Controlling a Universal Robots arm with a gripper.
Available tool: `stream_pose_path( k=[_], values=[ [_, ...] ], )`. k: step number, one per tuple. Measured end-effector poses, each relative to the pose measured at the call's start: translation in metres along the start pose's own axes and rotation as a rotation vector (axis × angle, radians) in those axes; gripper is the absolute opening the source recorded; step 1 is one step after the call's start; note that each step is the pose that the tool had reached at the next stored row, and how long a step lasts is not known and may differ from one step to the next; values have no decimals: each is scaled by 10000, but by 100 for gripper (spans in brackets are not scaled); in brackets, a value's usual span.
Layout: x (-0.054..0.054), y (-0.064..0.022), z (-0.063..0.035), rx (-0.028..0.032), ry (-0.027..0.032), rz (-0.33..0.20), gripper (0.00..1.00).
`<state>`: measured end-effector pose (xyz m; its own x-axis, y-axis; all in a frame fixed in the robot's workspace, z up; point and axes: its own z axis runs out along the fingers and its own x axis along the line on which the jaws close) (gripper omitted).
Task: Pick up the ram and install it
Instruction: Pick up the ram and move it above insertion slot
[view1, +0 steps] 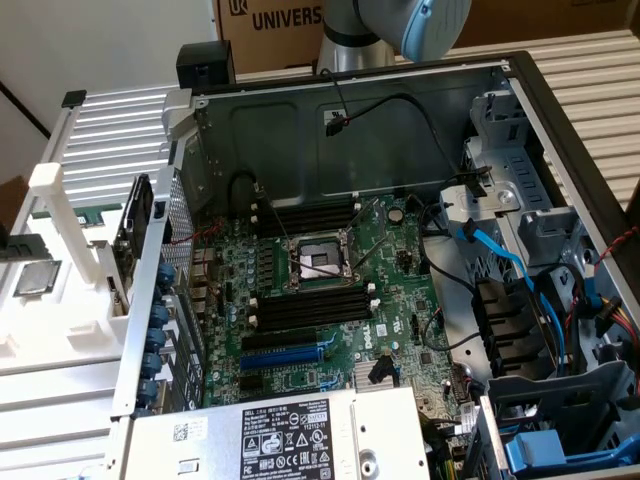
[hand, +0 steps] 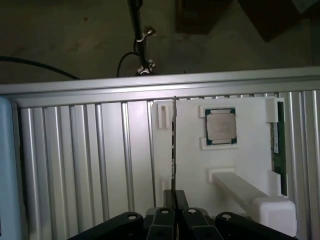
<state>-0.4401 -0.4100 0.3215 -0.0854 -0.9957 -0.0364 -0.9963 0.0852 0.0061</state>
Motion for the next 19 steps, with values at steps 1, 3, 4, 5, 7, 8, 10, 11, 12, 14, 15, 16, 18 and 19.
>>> stream_pose_path(
  k=[1,3,4,5,7,8,10,11,12,14,15,16,18,19],
  values=[
    [-3,-3,-39,3,6,2,12],
    [-6,-4,-56,16,28,0,12],
    [-6,-4,-56,15,28,0,12],
    [-6,-4,-56,16,28,1,12],
    [-11,-3,-58,15,29,19,12],
    [-16,-5,-61,19,29,25,12],
    [-28,-26,-90,31,28,28,12],
    [-35,-37,-112,33,27,30,12],
    [-41,-51,-147,33,29,30,12],
    [-62,-143,-312,34,30,32,12],
    [-67,-177,-343,37,29,31,12],
    [-72,-210,-367,36,36,32,12],
    [-81,-281,-406,37,57,32,12],
    [-85,-315,-426,38,68,32,12]
  ],
)
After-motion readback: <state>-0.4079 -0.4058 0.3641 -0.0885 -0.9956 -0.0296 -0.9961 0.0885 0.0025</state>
